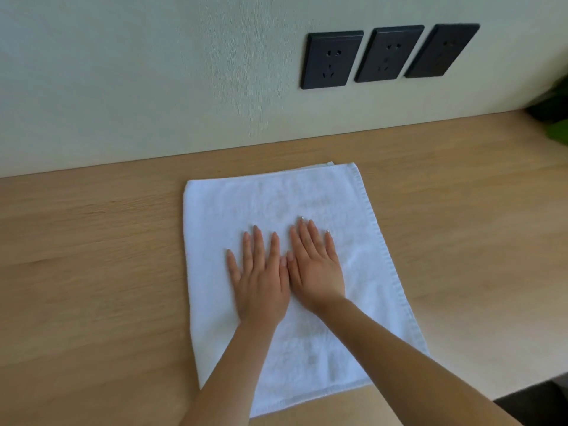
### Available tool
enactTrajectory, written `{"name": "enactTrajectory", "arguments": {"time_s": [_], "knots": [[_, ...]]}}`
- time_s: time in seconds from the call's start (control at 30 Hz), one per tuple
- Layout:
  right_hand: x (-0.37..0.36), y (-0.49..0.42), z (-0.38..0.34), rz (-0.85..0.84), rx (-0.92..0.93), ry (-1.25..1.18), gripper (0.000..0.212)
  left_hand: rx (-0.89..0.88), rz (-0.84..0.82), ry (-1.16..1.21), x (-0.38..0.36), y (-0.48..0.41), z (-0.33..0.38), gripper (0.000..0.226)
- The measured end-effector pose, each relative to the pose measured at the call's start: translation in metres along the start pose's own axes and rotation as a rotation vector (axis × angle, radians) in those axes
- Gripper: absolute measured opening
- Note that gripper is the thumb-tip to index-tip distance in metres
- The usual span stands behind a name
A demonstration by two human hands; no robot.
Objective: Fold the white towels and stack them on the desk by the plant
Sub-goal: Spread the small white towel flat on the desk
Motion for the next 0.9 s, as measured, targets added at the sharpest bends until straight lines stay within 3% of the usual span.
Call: {"name": "enactTrajectory", "arguments": {"time_s": [0.2, 0.37, 0.6, 0.73, 0.9], "knots": [[0.005, -0.045, 0.005, 0.012, 0.042, -0.066, 0.064, 0.016, 0.055, 0.029, -0.001, -0.044, -0.002, 0.054], [0.008, -0.005, -0.02, 0.089, 0.092, -0.252, 0.055, -0.057, 0.067, 0.035, 0.002, -0.003, -0.002, 0.053], [0.007, 0.02, 0.013, -0.025, 0.026, -0.003, 0.058, -0.018, 0.014, 0.04, 0.001, 0.002, -0.006, 0.053], [0.019, 0.036, 0.054, 0.014, -0.122, 0.031, 0.06, -0.011, -0.002, 0.038, -0.001, 0.002, -0.007, 0.054], [0.023, 0.04, 0.068, 0.02, -0.183, 0.027, 0.064, -0.009, 0.007, 0.065, 0.002, 0.004, -0.008, 0.056]]}}
Point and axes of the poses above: each hand's wrist, its own y-axis away from the middle knuckle, its own x-axis out of the back of the hand, z = x × y, the point moved 4 cm from there along -y, towards the middle knuckle, and after that the axes turned 8 degrees about x, right-handed, at the moved point
